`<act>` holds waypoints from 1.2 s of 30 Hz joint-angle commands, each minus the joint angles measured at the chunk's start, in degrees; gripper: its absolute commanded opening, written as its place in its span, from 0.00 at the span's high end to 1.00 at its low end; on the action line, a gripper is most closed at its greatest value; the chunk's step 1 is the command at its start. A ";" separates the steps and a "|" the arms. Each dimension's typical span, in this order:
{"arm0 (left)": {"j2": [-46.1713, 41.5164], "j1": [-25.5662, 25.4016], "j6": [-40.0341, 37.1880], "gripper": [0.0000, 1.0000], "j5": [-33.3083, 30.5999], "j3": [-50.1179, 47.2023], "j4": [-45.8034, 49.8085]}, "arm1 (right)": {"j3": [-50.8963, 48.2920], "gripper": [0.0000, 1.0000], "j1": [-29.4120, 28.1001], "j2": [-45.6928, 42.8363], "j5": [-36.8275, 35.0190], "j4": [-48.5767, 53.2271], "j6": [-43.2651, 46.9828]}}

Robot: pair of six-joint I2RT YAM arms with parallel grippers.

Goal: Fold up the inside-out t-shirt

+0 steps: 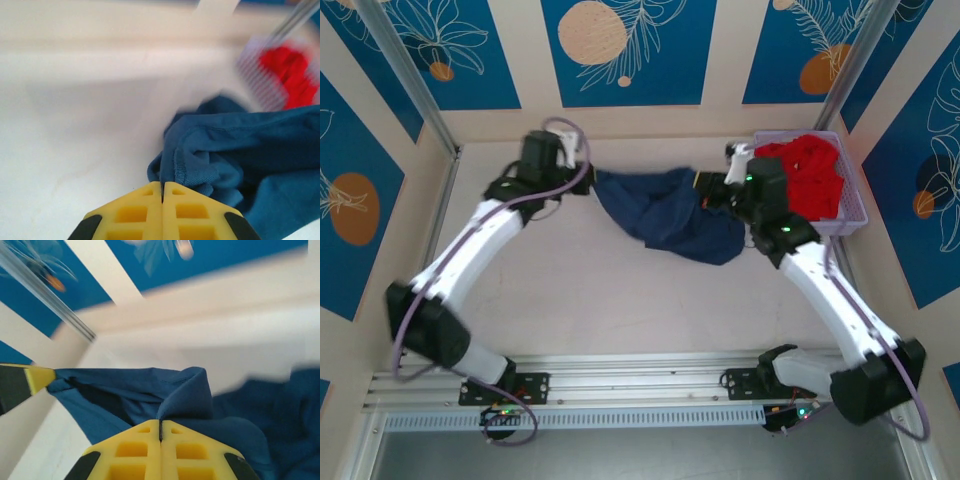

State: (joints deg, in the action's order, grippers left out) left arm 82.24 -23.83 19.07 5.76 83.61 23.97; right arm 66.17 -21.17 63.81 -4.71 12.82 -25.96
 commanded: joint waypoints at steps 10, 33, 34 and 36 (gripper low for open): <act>-15.81 0.26 -0.69 1.00 -12.72 3.59 4.66 | 12.37 1.00 -1.53 -12.22 -8.52 15.33 10.61; 12.90 7.67 -8.02 1.00 -5.67 63.89 13.61 | 50.20 1.00 6.37 17.08 -2.30 0.95 11.75; 9.42 7.66 -8.06 1.00 -4.31 58.33 12.92 | 48.42 1.00 6.40 15.56 -1.87 1.97 12.04; 1.76 7.58 -7.15 1.00 -2.07 44.58 10.36 | 43.60 1.00 6.30 11.91 -1.83 4.81 13.05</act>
State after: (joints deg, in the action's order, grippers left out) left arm 88.01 -16.25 12.47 -1.19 139.13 33.82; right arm 113.84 -14.66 78.32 -7.68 13.37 -15.11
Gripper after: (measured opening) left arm 0.046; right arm 0.061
